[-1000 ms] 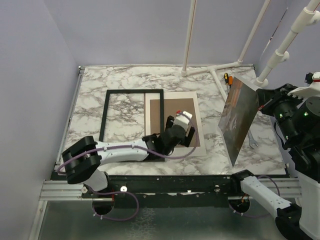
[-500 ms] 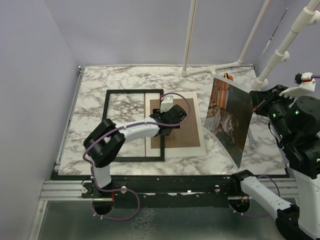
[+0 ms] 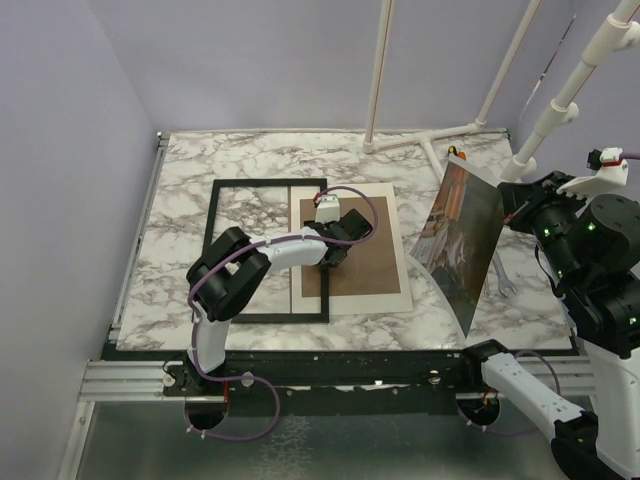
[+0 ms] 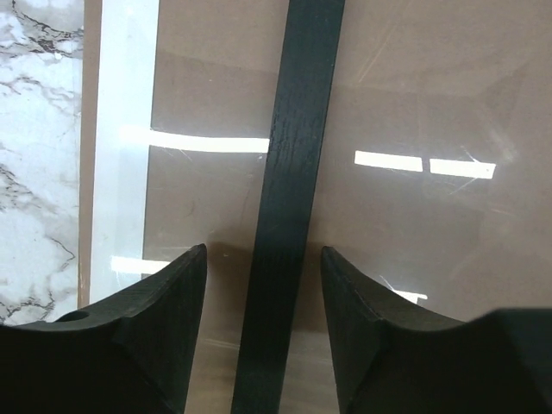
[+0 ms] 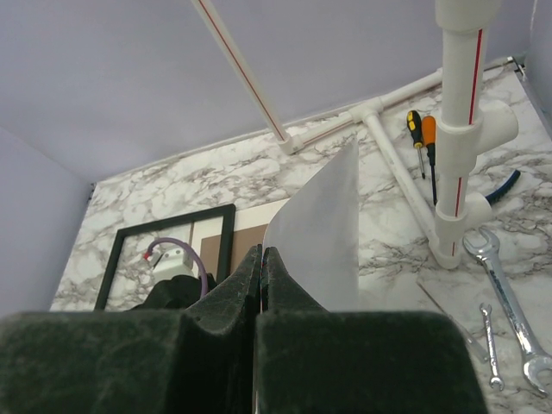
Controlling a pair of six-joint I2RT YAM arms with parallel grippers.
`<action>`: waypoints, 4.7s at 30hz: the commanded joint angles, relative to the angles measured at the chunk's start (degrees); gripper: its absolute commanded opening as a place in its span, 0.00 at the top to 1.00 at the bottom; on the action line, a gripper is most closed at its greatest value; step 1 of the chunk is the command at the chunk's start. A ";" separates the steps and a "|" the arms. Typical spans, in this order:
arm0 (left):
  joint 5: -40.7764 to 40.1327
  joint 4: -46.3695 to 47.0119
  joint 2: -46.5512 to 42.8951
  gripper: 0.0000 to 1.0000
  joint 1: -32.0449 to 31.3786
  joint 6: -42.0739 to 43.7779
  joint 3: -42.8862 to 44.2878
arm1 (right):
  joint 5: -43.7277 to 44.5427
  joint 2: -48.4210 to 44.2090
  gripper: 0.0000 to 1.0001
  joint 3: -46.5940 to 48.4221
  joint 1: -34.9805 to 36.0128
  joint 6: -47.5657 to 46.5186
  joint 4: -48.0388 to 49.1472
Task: Take the photo out of the frame
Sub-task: Move the photo frame item to the photo frame, then place the photo at the center of the board.
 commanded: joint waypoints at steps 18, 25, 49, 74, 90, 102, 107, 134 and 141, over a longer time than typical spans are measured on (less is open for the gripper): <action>-1.34 -3.85 -3.16 1.00 0.33 -1.93 3.14 | 0.98 -1.06 0.99 -0.59 -0.12 -0.58 0.50; -1.25 -3.94 -3.95 1.00 -1.05 -0.56 6.81 | 1.28 -1.31 0.99 -0.68 -0.12 -0.46 0.25; 5.51 -3.85 12.62 1.00 -9.09 -16.32 27.97 | 3.98 -2.59 1.00 -0.03 -0.12 -2.22 0.48; 6.78 -2.95 20.48 0.38 -11.72 -12.70 39.11 | 4.73 -3.05 0.99 0.77 -0.12 -2.87 0.03; 16.89 0.77 -6.64 0.30 -1.22 4.08 20.10 | -7.41 4.33 0.99 15.83 -0.12 -0.96 -1.90; 23.56 3.53 -35.15 0.30 20.31 7.05 -8.82 | -36.62 18.62 0.99 14.46 -0.12 12.70 16.60; 24.20 2.21 -41.58 0.30 26.56 9.20 -13.01 | -48.65 28.64 0.99 16.61 -0.03 23.67 30.36; 8.14 -5.26 -50.23 0.31 27.59 14.07 -14.00 | -40.18 49.62 0.99 -15.28 -8.14 25.71 43.05; 11.22 -4.47 -47.95 0.31 27.59 13.47 -15.56 | -45.26 63.83 0.98 -2.12 -8.23 8.87 25.98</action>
